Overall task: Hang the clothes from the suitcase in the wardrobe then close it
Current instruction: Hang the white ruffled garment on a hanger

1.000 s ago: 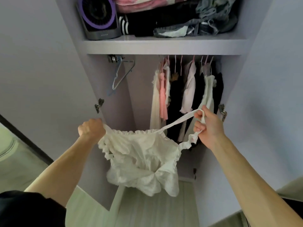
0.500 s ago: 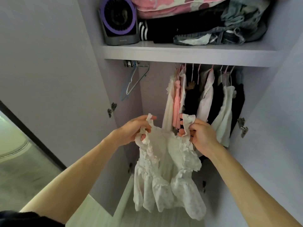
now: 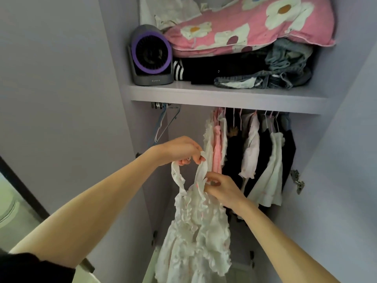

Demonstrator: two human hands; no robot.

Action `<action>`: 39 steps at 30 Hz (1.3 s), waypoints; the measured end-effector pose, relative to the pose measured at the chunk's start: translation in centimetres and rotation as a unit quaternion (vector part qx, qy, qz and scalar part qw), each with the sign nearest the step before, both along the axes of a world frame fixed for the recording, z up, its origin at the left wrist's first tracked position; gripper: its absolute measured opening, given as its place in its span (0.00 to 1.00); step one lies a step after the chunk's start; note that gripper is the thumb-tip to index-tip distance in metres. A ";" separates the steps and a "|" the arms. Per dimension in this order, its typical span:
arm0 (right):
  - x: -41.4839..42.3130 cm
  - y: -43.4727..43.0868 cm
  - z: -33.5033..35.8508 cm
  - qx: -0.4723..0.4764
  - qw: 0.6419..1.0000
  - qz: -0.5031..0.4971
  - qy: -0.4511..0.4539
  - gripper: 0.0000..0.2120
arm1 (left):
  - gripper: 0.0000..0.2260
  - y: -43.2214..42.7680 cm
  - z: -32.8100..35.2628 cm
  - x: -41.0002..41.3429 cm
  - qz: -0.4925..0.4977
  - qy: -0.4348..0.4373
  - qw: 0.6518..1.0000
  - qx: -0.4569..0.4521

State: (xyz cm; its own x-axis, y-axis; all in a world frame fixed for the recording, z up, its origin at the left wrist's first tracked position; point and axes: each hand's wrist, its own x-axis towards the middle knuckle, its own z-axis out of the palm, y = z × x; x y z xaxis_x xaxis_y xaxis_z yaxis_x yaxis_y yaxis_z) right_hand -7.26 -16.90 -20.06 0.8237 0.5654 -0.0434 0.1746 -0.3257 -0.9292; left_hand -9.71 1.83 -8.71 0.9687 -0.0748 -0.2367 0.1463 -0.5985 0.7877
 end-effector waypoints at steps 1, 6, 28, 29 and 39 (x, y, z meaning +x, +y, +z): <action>-0.1 0.6 0.3 0.002 1.000 -0.013 -0.005 0.03 | 0.07 0.2 0.4 0.0 -0.006 -0.004 1.000 0.006; 0.6 1.8 1.4 0.040 0.993 -0.090 -0.063 0.17 | 0.03 1.6 -1.9 -1.1 0.006 0.007 1.000 -0.023; 3.5 -0.5 0.9 0.067 0.987 0.070 0.128 0.23 | 0.14 2.3 -5.4 -1.7 0.002 0.061 0.997 0.037; 3.7 -0.5 1.0 0.089 0.982 0.057 0.156 0.22 | 0.15 2.1 -5.4 -1.3 0.005 0.052 0.989 0.136; 5.4 3.1 2.5 0.084 0.985 0.010 0.148 0.10 | 0.10 0.0 -3.7 -1.1 0.077 -0.166 0.830 0.527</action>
State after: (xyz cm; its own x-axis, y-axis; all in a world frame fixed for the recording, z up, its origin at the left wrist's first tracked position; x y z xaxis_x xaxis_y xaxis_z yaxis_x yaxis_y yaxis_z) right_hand -1.87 -13.80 -17.59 0.7773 0.6018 -0.1834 -0.1062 -0.1619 -0.9811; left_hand -10.86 1.81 -12.39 0.9724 0.1348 0.1907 0.1646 -0.9749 -0.1498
